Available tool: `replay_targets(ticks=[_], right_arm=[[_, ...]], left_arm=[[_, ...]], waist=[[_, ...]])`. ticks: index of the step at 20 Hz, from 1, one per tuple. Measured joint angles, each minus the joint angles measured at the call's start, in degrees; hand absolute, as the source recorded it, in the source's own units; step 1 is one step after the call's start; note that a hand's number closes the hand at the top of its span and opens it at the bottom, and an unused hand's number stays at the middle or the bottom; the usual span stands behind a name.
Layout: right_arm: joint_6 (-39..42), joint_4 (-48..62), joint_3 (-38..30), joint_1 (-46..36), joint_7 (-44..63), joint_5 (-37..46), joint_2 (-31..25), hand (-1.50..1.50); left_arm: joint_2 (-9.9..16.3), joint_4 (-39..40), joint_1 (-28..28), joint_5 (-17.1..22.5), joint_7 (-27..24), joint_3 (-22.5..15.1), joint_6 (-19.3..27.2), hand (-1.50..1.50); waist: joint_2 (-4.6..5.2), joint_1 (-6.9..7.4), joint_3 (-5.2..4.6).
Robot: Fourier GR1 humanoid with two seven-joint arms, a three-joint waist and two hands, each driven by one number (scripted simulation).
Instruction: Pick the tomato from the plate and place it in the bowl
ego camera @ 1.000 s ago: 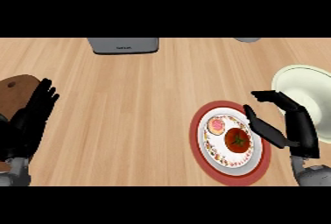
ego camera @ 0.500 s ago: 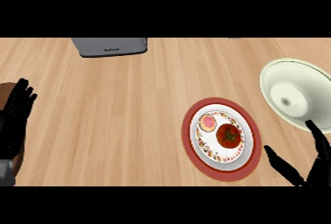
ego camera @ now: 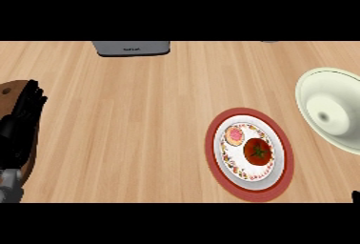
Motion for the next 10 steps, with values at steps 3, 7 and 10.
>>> replay_targets(ticks=[3,7,10], right_arm=[[6.29,-8.25,-0.46,3.4,4.96,8.41,3.56,-1.5],[19.34,-17.88,0.47,5.26,12.18,17.07,7.02,-1.5],[30.47,-21.3,1.3,4.8,17.67,21.19,7.89,-1.5]], left_arm=[[-1.06,0.69,-0.78,-0.6,-0.74,-0.78,-0.17,0.0],[-1.39,1.31,-2.31,-0.98,-0.35,-1.09,-0.57,0.0],[-1.68,1.41,-3.03,-1.39,-0.31,-1.51,-0.79,0.0]], waist=[[0.3,1.0,0.01],[0.62,2.21,0.02],[0.82,3.18,0.06]])
